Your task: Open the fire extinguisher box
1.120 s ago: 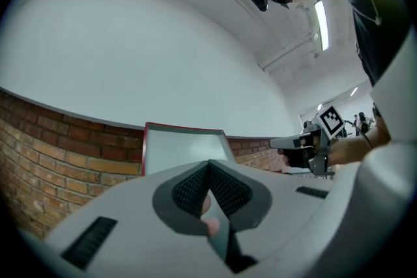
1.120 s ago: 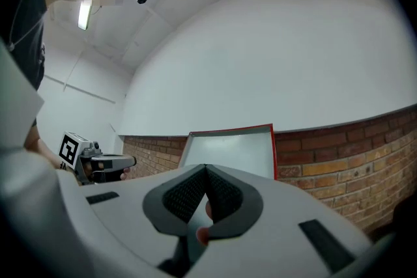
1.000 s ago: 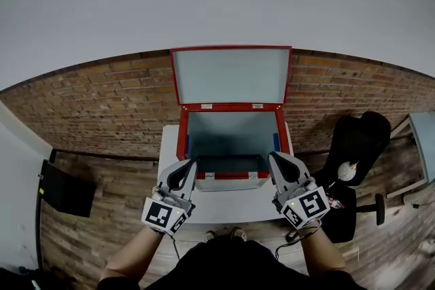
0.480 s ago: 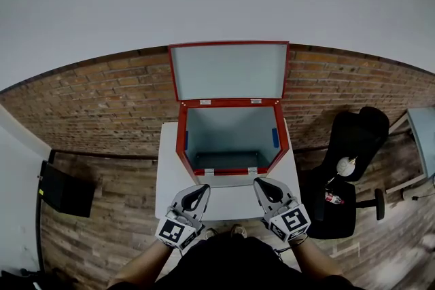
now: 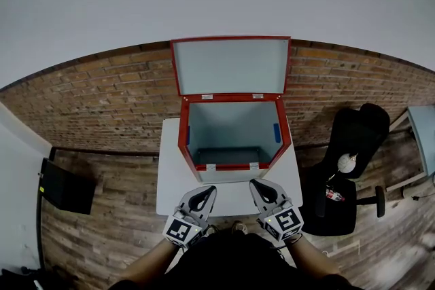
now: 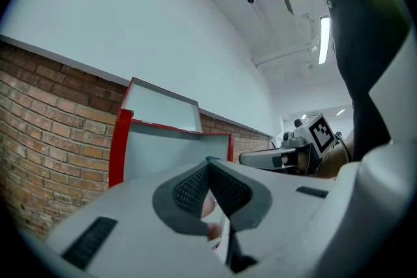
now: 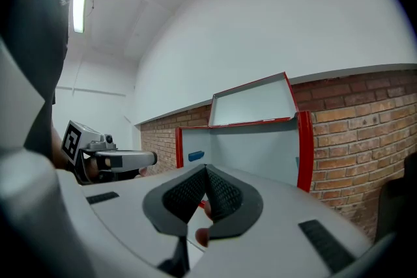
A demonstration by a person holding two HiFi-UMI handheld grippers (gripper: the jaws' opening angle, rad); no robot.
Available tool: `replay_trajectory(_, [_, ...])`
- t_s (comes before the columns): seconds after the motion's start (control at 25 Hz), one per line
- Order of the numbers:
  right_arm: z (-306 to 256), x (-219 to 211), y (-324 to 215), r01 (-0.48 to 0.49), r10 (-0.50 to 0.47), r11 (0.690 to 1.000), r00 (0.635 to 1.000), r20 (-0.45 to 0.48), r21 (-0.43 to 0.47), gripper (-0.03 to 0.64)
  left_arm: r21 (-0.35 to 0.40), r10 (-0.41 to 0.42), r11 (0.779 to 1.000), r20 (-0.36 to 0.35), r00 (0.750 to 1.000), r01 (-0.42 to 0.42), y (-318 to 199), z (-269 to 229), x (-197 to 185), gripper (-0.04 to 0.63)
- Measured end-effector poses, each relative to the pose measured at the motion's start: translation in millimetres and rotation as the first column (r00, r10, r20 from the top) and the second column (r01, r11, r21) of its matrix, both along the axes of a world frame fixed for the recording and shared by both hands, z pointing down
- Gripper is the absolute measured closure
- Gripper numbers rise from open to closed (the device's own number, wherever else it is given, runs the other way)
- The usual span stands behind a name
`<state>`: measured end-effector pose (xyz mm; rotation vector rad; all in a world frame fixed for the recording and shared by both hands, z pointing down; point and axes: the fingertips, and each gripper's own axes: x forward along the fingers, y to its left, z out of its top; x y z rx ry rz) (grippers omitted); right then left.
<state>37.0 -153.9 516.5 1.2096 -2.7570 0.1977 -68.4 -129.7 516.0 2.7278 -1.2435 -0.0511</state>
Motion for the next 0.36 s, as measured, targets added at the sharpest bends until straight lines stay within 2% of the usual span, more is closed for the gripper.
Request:
replay_trajectory(0.2, [3.3, -4.4, 1.4, 0.003, -0.003, 1.0, 0.999, -0.039, 0.009, 0.598, 0.0, -0.004, 1.0, 0.01, 1.0, 0.004, 0.3, 1.5, -0.8, 0.548])
replay_trajectory(0.36, [9.7, -7.5, -0.7, 0.009, -0.008, 1.0, 1.0, -0.023, 0.026, 0.598, 0.044, -0.006, 0.999, 0.027, 1.0, 0.005, -3.6, 2.1, -3.7, 0.548])
